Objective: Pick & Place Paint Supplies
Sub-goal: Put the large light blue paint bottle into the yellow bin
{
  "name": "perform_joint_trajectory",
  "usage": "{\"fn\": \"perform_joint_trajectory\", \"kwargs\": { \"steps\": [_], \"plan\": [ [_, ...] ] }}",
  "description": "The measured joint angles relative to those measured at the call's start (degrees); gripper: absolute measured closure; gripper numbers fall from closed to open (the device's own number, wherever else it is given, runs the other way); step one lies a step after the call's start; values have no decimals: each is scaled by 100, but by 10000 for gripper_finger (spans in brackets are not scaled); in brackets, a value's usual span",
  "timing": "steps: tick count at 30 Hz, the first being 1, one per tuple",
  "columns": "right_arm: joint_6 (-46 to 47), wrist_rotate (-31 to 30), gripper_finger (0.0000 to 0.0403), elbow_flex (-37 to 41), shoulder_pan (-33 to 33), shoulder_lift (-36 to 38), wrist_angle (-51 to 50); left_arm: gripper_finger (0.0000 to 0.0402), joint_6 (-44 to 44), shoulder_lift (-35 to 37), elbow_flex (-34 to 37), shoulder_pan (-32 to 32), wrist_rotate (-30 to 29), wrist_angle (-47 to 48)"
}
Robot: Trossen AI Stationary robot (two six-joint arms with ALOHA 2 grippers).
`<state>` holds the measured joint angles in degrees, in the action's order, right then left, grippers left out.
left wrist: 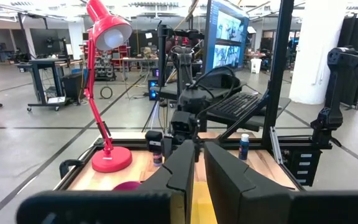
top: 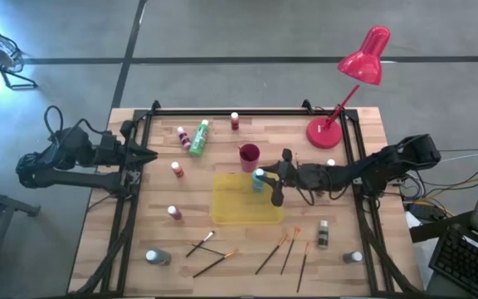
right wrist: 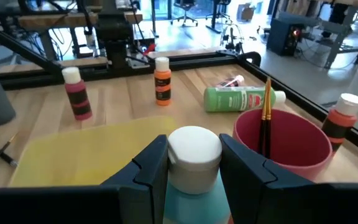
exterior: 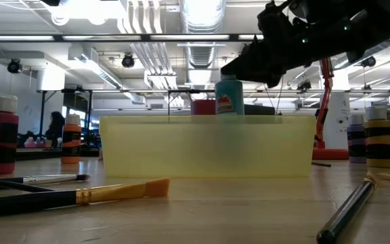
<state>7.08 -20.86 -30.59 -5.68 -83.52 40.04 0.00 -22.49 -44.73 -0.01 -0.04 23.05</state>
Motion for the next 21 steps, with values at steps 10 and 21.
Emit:
{"fn": "perform_joint_trajectory", "kwargs": {
  "steps": [10,21],
  "plan": [
    [68,-8,292,-7,31,-162,40,355,0,0,0,-2,1,0],
    [29,-26,286,-15,49,-160,-40,355,0,0,0,-2,-1,0]
  ]
}}
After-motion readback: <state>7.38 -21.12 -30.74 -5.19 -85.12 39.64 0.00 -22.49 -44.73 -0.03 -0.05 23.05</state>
